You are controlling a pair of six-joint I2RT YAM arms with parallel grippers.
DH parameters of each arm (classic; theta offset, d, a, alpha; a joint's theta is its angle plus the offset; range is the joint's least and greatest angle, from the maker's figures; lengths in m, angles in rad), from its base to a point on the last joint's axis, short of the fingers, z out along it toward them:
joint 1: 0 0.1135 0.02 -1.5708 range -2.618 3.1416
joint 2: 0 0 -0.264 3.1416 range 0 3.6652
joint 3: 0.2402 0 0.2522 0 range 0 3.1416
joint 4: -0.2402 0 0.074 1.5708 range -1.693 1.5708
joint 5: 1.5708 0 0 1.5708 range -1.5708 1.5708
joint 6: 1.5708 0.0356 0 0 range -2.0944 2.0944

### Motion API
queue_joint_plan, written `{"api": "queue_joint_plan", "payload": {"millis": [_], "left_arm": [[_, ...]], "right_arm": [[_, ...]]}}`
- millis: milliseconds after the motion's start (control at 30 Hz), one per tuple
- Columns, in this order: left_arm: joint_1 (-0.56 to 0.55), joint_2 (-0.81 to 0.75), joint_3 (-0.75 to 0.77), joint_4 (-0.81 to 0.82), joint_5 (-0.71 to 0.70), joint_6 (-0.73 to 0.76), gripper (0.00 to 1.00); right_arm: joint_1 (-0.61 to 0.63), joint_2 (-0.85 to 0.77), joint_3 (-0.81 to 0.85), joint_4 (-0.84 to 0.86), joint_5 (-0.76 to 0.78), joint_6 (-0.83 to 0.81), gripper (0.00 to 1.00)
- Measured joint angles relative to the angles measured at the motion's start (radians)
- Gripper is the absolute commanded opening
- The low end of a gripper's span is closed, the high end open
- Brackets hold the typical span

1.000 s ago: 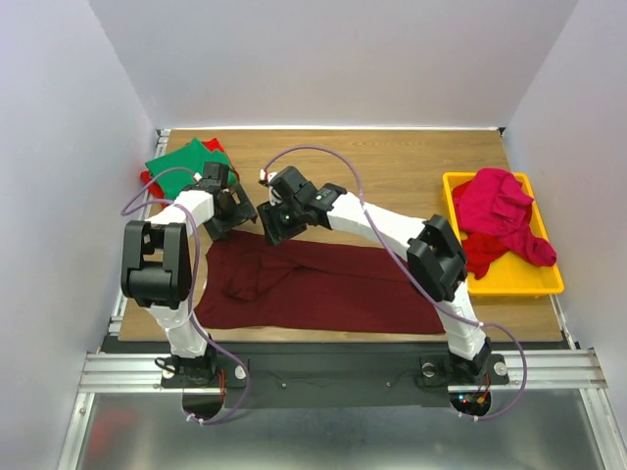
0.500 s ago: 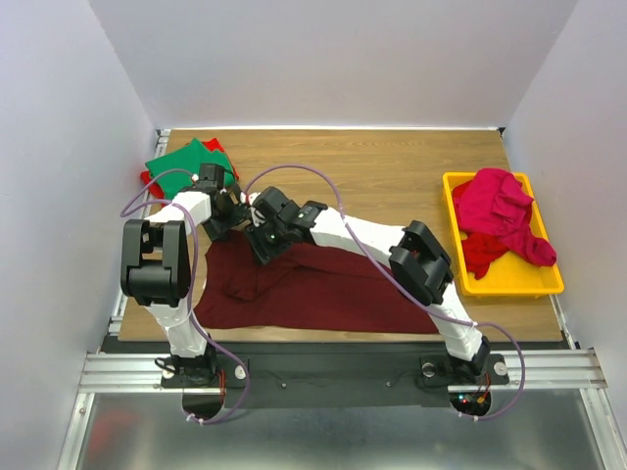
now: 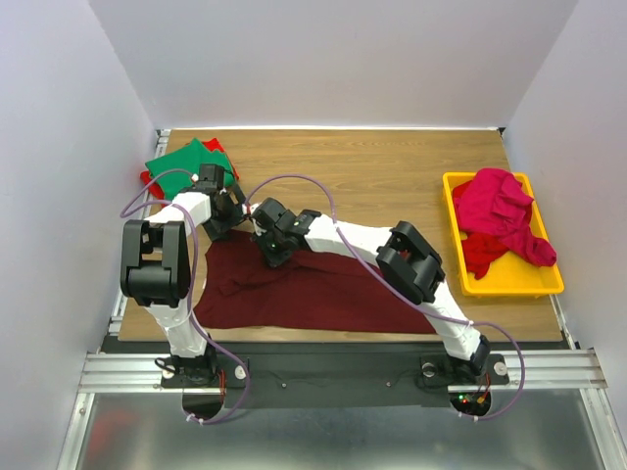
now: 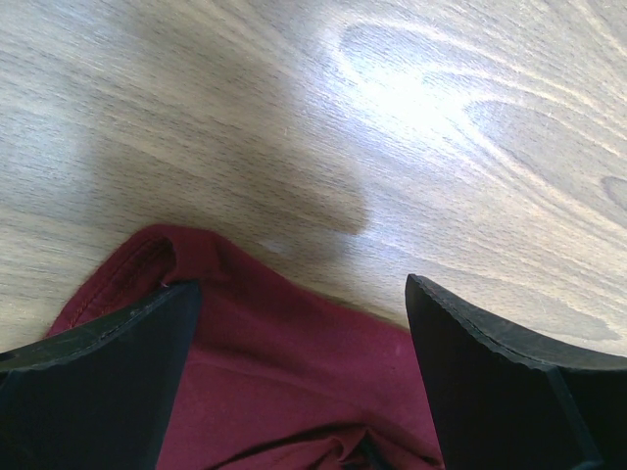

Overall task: Fold and stack the t-shirts
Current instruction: Fold the tshirt

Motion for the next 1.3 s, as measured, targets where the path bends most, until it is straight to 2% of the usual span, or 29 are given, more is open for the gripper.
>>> {"api": "queue_joint_plan", "payload": {"millis": [167,633,767,967,1100,1300], "left_arm": [[0.0,-0.002,-0.005,0.008,0.0,0.0,0.98],[0.0,-0.001,-0.006,0.021,-0.002,-0.013,0.98],[0.0,-0.001,-0.006,0.023,-0.005,-0.015,0.99],[0.0,0.0,-0.006,0.023,-0.008,-0.016,0.98],[0.0,0.001,-0.005,0.023,-0.011,-0.016,0.99],[0.0,0.008,0.004,0.021,-0.018,-0.021,0.98]], "right_arm": [[0.0,-0.015,-0.034,0.025,0.011,-0.003,0.01],[0.008,-0.27,-0.29,0.019,-0.035,-0.019,0.05],[0.013,-0.307,-0.328,0.017,-0.082,-0.045,0.11],[0.021,-0.317,-0.38,-0.005,-0.161,-0.105,0.25],[0.03,-0.336,-0.434,-0.017,-0.169,-0.131,0.45],[0.034,-0.443,-0.48,-0.087,-0.146,-0.156,0.54]]}}
